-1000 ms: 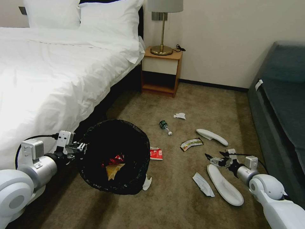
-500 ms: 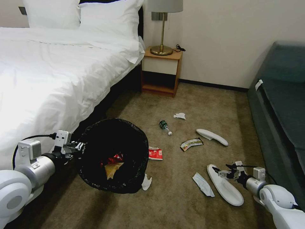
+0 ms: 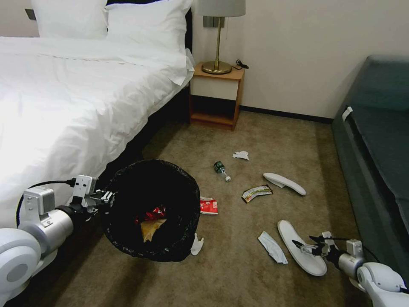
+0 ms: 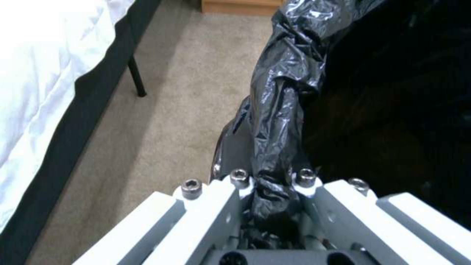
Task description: Pick up the trash bin, then pick up the garbage on the floor and place it into the trash bin.
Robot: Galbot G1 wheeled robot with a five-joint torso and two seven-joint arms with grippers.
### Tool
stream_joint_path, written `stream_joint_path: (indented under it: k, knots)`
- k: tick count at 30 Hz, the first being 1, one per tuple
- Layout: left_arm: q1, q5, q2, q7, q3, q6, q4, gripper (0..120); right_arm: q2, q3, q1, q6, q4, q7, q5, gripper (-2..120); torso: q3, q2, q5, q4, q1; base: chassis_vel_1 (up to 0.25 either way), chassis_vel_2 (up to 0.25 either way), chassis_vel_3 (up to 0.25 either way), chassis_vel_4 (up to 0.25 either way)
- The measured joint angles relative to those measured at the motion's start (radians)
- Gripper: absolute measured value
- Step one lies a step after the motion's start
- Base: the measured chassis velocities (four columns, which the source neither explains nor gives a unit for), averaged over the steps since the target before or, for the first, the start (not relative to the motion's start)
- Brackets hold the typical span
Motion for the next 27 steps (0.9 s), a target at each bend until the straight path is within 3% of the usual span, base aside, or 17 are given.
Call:
stream_joint_path:
  k: [13, 16, 18, 21, 27]
  knots:
    - [0.001, 0.0, -0.001, -0.002, 0.001, 0.0, -0.003, 1, 0.022, 0.017, 0.002, 0.015, -0.037, 0.003, -0.032, 99, 0.0, 0.0, -0.0001, 0.0, 0.0, 0.0, 0.0, 0.0, 0.0]
    - [0.002, 0.0, 0.0, -0.003, 0.001, 0.0, -0.005, 1, 0.028, 0.019, 0.004, 0.019, -0.044, 0.004, -0.042, 88, 0.0, 0.0, -0.0001, 0.0, 0.0, 0.0, 0.0, 0.0, 0.0]
    - [0.003, 0.0, 0.003, -0.005, 0.001, 0.0, -0.007, 1, 0.037, 0.021, 0.003, 0.021, -0.045, 0.01, -0.057, 73, 0.0, 0.0, -0.0001, 0.0001, 0.0, 0.0, 0.0, 0.0, 0.0]
    - [0.002, 0.0, 0.004, -0.006, 0.001, 0.0, -0.007, 1, 0.042, 0.022, 0.002, 0.021, -0.045, 0.017, -0.068, 67, 0.0, 0.0, -0.0001, 0.0001, 0.0, 0.0, 0.0, 0.0, 0.0]
    - [0.004, 0.006, -0.002, -0.009, 0.008, 0.0, -0.009, 1, 0.062, 0.021, -0.015, 0.02, -0.012, 0.065, -0.086, 39, 0.0, 0.0, -0.0002, 0.0001, 0.0, 0.0, 0.0, 0.0, 0.0]
